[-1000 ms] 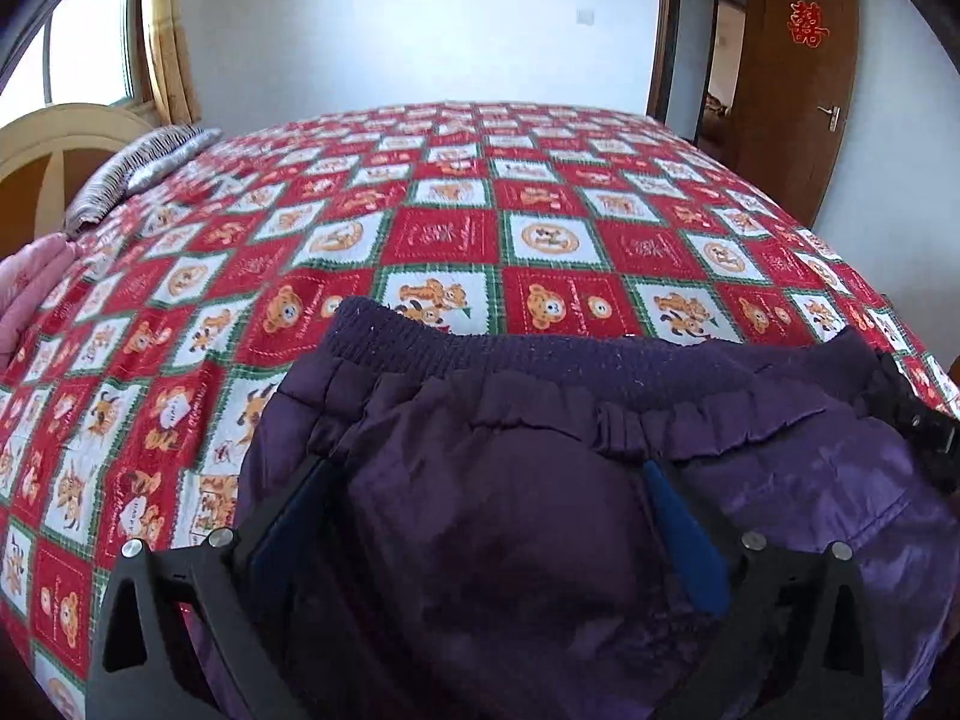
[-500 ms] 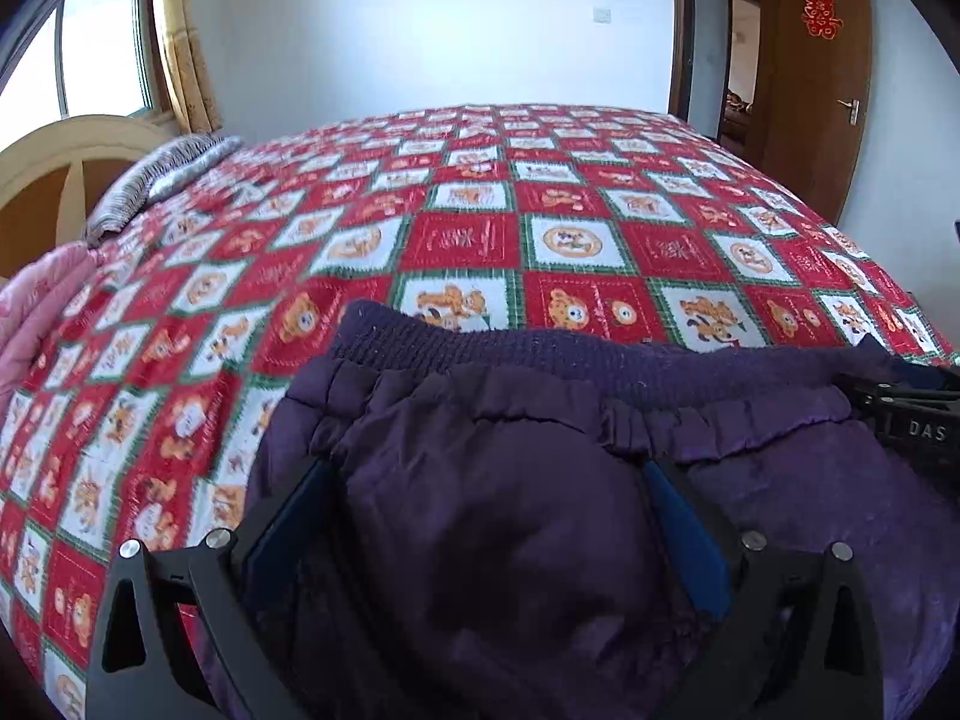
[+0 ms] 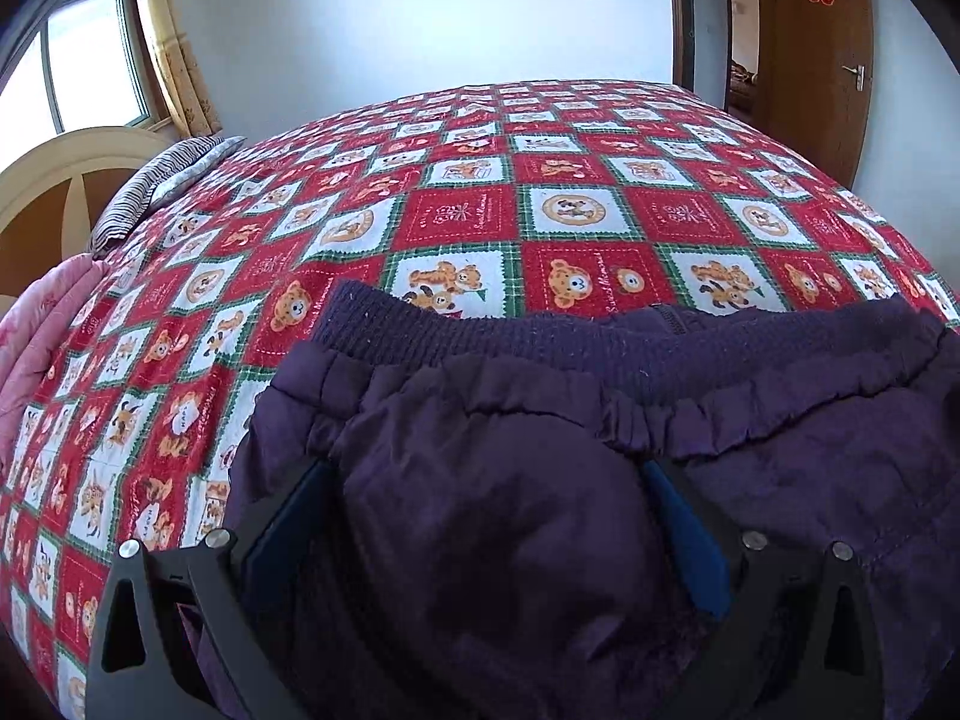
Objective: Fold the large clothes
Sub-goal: 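Grasp the ribbed hem of the purple jacket with both grippers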
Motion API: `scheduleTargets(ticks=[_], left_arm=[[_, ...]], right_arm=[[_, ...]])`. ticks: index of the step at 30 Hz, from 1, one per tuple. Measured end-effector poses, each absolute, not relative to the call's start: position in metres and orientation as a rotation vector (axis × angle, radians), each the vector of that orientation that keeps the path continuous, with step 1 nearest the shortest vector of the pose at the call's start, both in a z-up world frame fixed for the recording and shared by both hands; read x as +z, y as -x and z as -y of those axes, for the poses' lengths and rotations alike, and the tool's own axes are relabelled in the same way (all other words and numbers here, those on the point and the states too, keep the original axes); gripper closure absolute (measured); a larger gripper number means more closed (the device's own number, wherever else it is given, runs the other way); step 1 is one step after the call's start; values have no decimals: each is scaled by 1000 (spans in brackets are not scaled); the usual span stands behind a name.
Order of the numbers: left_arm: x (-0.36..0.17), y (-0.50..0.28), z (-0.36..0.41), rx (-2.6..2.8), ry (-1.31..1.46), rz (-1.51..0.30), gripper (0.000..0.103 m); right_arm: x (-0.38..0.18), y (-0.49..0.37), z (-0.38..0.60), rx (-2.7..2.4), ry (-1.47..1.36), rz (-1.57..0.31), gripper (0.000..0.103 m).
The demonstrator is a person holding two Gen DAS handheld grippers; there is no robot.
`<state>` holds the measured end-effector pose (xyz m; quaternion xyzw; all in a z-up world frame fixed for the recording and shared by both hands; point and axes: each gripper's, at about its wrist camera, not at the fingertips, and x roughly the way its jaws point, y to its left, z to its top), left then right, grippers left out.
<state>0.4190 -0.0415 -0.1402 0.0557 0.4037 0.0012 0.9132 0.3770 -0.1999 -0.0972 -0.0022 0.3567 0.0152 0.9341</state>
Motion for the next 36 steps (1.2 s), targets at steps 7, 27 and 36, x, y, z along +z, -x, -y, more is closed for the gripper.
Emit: scheduleTargets(ticks=[7, 27, 36], left_arm=[[-140, -419, 38, -2, -86, -838, 1], [-144, -421, 43, 26, -137, -835, 1], [-144, -420, 45, 20, -135, -831, 1]], right_arm=[[-148, -389, 179, -42, 144, -804, 19], [-142, -383, 179, -74, 158, -798, 17], [-143, -333, 168, -91, 133, -694, 14]])
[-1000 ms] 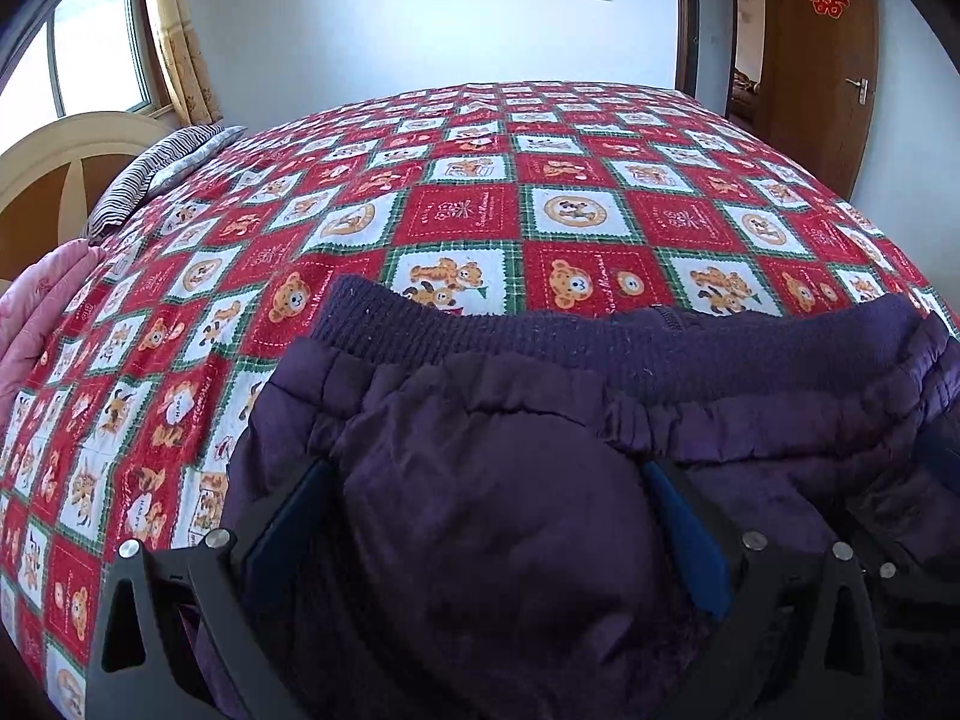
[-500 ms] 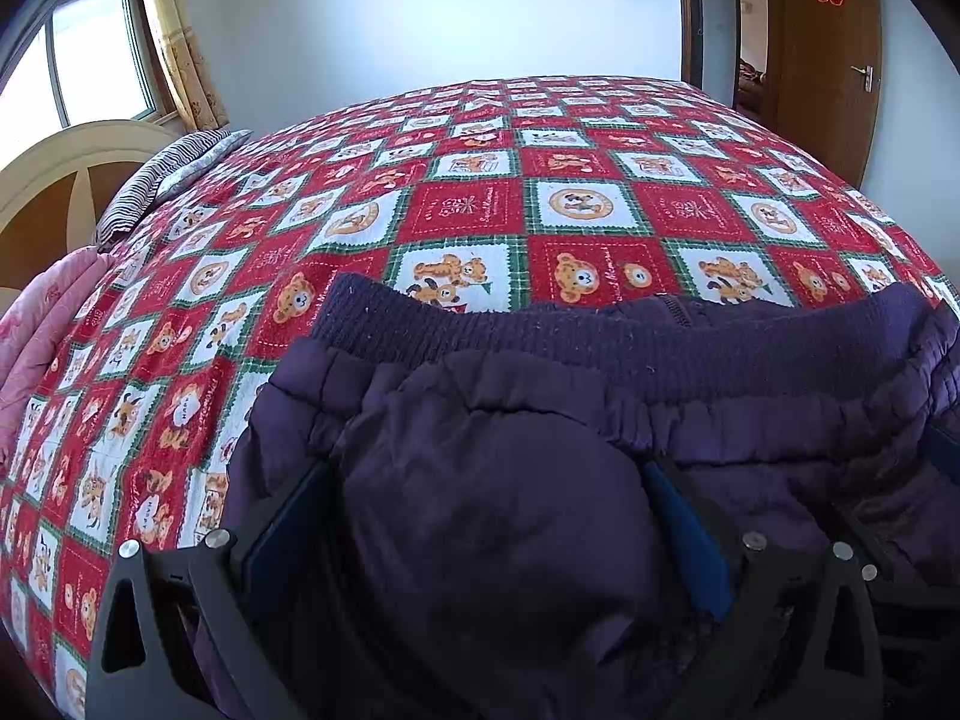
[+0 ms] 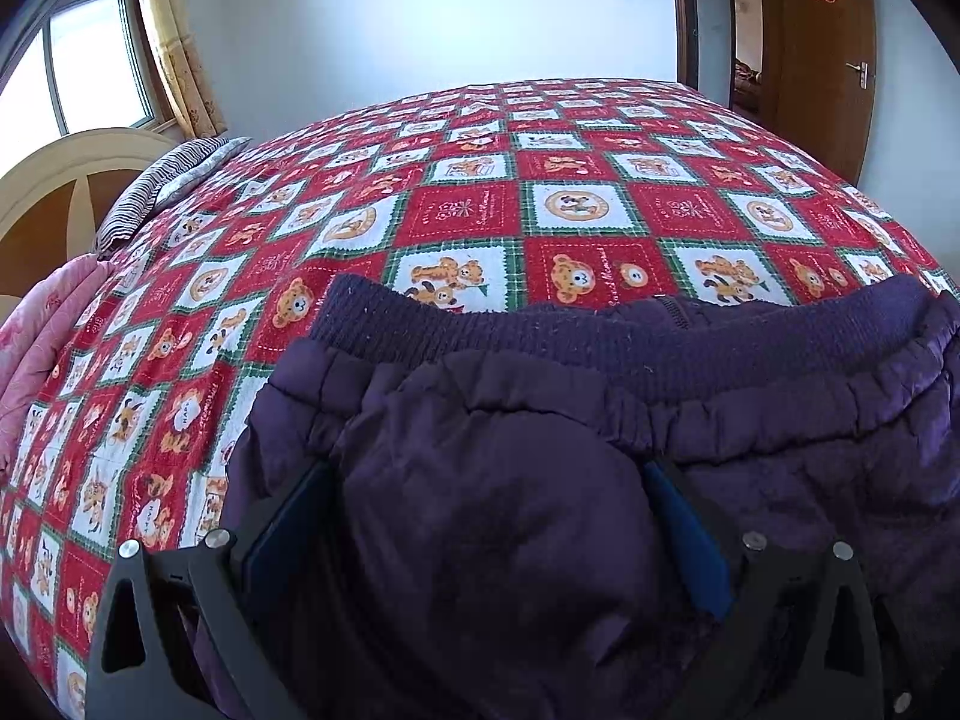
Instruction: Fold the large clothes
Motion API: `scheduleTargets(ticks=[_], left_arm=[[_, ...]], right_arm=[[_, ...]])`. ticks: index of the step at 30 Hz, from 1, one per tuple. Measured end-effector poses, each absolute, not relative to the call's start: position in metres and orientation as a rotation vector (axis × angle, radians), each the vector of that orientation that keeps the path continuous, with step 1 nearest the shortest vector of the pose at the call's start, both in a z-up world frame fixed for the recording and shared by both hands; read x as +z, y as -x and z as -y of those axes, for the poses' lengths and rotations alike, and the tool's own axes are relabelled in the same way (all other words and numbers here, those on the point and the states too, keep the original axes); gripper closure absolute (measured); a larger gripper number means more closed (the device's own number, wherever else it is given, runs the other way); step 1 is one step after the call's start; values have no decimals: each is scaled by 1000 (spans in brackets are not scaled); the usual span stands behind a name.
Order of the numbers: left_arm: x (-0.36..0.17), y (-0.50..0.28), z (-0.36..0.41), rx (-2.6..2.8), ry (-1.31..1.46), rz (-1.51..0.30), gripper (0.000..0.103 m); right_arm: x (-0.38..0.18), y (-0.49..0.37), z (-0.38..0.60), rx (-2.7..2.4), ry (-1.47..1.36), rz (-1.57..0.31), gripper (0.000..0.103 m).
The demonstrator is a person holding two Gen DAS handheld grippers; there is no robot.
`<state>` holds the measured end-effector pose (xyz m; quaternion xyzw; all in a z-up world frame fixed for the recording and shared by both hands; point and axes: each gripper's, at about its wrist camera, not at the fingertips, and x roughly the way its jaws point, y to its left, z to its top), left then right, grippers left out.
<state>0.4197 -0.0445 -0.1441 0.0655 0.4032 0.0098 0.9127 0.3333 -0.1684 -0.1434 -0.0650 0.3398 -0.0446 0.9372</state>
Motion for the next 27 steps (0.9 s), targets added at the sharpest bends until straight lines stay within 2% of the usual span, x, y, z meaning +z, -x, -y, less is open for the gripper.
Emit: scheduleTargets(ticks=[4, 8, 16, 22, 27], left_arm=[[-143, -419, 44, 17, -130, -835, 1], [-135, -411, 37, -16, -96, -854, 1], [-97, -310, -17, 14, -58, -729, 1], [-121, -239, -82, 79, 115, -753, 1], [-137, -226, -90, 59, 282, -774, 1]], right_arm=[[-153, -345, 165, -103, 160, -695, 8], [-156, -351, 167, -90, 153, -708, 7], [-157, -349, 166, -93, 155, -700, 7], [-157, -346, 165, -102, 163, -691, 7], [-157, -345, 164, -107, 168, -691, 7]])
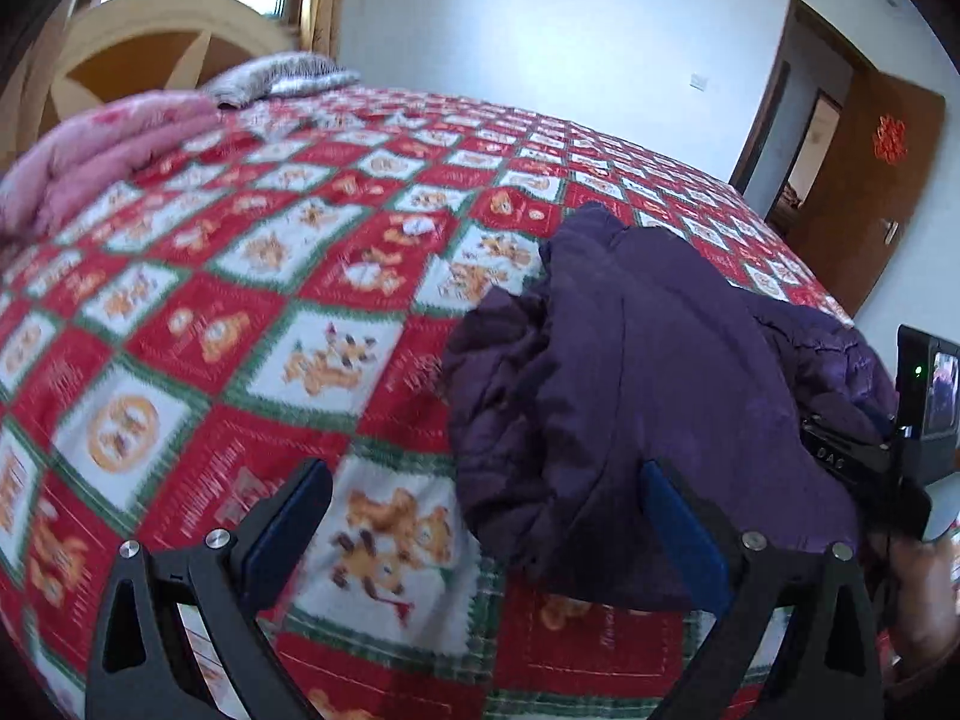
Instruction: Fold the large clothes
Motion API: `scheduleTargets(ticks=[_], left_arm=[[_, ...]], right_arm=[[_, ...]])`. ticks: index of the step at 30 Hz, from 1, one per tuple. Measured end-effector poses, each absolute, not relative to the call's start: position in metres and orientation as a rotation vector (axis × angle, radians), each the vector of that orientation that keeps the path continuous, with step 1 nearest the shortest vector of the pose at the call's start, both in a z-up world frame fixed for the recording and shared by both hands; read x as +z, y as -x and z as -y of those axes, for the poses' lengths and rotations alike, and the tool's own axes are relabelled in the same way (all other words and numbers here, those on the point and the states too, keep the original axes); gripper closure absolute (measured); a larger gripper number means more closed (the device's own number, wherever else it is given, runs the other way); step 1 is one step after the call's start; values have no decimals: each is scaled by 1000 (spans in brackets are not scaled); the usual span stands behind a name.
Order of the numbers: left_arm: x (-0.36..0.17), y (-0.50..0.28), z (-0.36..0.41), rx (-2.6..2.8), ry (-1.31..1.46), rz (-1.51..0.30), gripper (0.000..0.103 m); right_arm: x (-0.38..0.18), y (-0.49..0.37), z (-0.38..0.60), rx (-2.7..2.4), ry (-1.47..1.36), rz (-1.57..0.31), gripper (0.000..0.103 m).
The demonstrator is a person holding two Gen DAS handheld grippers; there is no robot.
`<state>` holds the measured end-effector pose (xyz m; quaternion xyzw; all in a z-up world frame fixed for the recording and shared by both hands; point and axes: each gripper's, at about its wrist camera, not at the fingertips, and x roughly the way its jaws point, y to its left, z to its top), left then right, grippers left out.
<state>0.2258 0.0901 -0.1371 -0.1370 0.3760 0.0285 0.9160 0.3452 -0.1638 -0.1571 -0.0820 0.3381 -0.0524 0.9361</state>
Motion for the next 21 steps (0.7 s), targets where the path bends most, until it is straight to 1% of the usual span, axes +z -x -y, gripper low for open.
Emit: scheduleTargets(ticks=[2, 7, 13, 18, 21], left_arm=[[-145, -228, -88, 23, 350, -803, 1], [-152, -227, -79, 6, 333, -800, 1], [-168, -215, -86, -5, 493, -776, 1], [-170, -214, -85, -3, 518, -731, 1], [-171, -222, -84, -29, 545, -725, 1]], right_arm=[[-154, -342, 165, -104, 163, -692, 8], [-132, -298, 159, -94, 151, -642, 8], [-148, -267, 159, -75, 118, -587, 8], [-139, -257, 159, -46, 87, -543, 8], [-154, -267, 150, -63, 145, -599, 7]])
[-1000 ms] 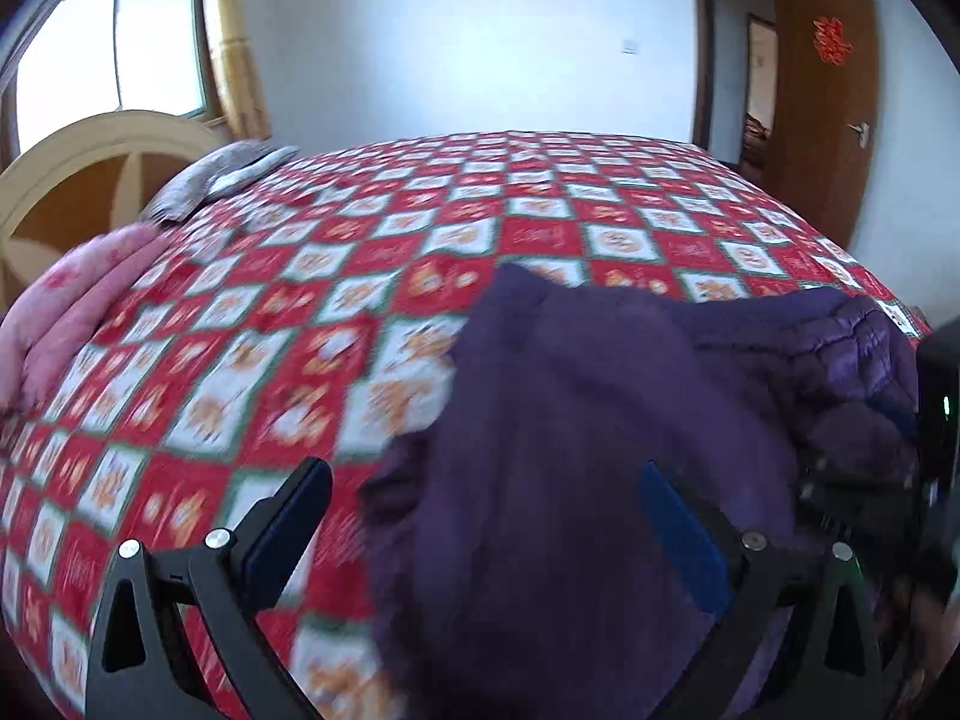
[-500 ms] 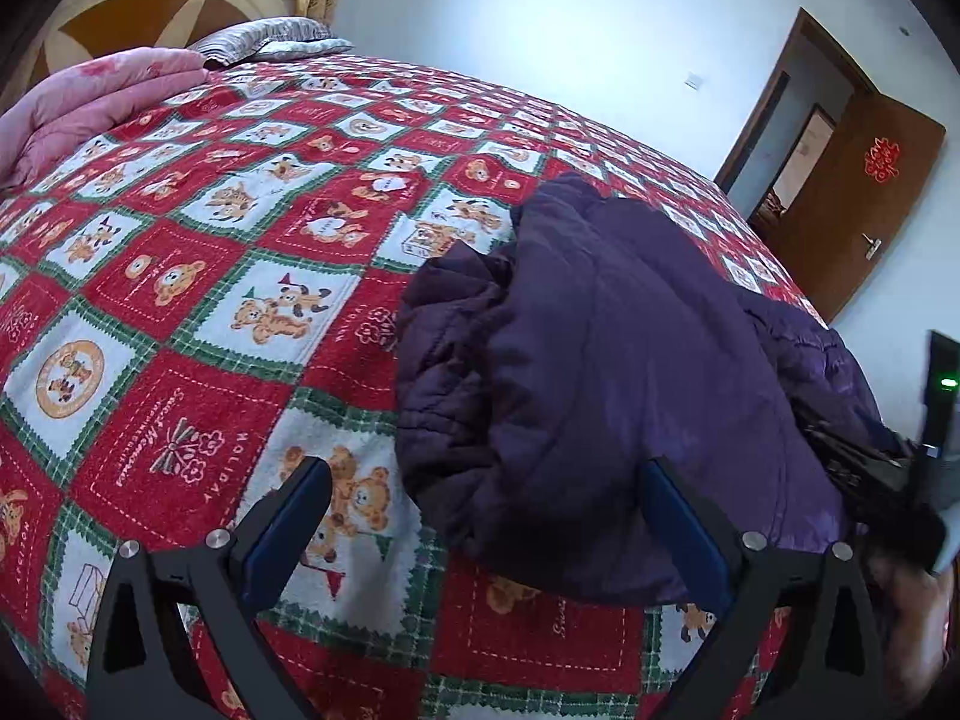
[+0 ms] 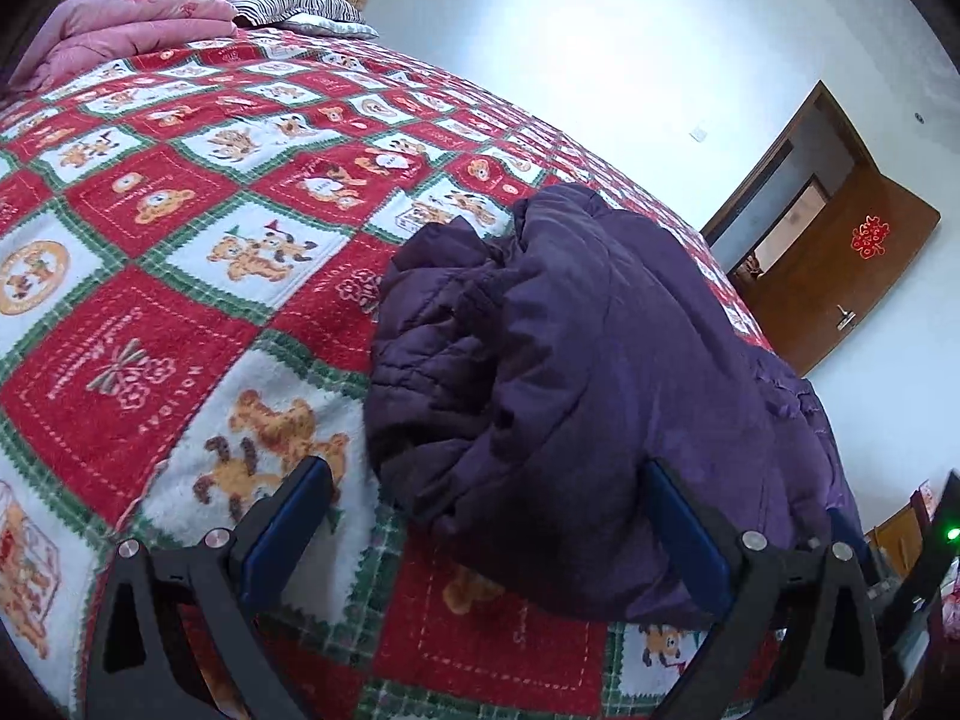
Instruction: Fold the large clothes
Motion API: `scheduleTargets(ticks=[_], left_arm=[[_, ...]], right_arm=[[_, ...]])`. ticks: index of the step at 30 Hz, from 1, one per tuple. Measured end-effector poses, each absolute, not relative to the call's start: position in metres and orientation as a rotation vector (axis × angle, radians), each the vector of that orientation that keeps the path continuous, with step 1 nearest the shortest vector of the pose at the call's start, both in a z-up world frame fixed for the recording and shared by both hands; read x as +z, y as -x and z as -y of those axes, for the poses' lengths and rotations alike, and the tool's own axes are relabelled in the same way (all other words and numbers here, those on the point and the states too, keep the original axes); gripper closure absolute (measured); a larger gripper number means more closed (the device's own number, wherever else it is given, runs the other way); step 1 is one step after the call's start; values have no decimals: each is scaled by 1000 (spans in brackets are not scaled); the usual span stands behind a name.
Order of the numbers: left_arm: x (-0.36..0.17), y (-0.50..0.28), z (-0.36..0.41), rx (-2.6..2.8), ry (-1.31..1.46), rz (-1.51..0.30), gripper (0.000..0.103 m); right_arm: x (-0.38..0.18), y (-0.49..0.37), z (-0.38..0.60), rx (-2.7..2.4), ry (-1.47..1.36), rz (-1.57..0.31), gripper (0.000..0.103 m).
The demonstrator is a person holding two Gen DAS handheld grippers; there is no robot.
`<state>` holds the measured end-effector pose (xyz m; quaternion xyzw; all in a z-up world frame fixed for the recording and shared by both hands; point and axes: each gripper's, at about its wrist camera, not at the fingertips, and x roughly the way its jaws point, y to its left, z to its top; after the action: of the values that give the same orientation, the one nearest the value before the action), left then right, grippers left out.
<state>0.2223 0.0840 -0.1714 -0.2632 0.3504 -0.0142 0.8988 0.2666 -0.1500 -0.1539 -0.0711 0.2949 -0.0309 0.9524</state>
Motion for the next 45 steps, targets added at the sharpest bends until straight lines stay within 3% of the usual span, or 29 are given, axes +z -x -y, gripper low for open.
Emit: scheduleTargets(ticks=[10, 15, 20, 33, 45], left_arm=[[-171, -233, -81, -166, 689, -639, 4], [-165, -234, -89, -219, 685, -611, 37], [-144, -233, -77, -257, 587, -567, 46], [-68, -222, 7, -424, 121, -393, 52], [-43, -211, 97, -630, -298, -322, 52]], right_arm=[[-164, -269, 150, -66, 146, -595, 6], [-166, -262, 152, -66, 135, -578, 6], [-165, -261, 154, -66, 122, -565, 6], [-161, -257, 165, -45, 62, -563, 7], [-156, -209, 205, 8, -44, -513, 12]])
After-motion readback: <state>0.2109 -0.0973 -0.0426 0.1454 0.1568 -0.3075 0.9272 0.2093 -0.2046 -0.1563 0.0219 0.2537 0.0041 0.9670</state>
